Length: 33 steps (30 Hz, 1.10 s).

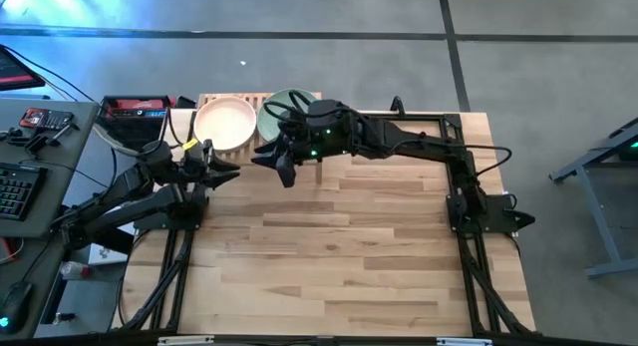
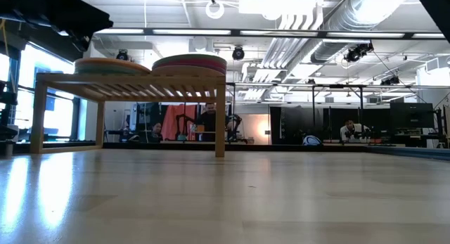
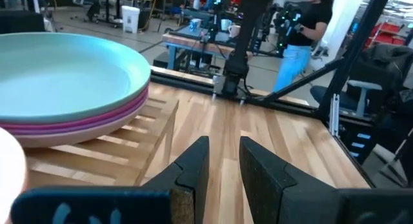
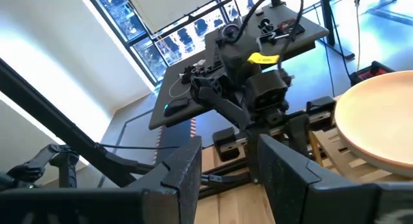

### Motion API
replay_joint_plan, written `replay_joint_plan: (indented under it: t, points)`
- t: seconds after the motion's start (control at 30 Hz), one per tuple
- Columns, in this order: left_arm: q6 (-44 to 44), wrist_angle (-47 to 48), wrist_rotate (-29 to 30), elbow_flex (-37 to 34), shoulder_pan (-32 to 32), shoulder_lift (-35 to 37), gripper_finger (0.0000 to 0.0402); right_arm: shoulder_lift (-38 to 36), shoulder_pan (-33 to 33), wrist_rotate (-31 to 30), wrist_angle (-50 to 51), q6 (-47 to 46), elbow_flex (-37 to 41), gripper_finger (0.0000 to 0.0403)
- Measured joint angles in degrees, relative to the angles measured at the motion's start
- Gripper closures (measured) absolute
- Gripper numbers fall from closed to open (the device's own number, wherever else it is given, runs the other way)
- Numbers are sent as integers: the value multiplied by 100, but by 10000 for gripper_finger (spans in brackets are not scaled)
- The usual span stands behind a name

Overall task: Place and stack plates onto a shelf
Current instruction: Return to Home Position

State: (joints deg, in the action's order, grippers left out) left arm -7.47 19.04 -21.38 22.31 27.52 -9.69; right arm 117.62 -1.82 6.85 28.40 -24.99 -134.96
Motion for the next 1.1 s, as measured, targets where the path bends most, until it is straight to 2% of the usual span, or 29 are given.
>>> replay_joint_plan:
  t: [0.17,0.4,0.8,1.1]
  points:
    - [9,-14,47,0,-149,2,328,0,-84,-20,2,0,0,268]
    - [78,-200,998,0,-402,0,328,0,-151,-20,2,0,0,268]
    - [-56,-1053,1010,-927,-1256,1,328,0,-195,-13,120,0,-4,268]
    - [278,-1121,1659,-940,-1787,2,328,0,-195,9,629,0,-4,268]
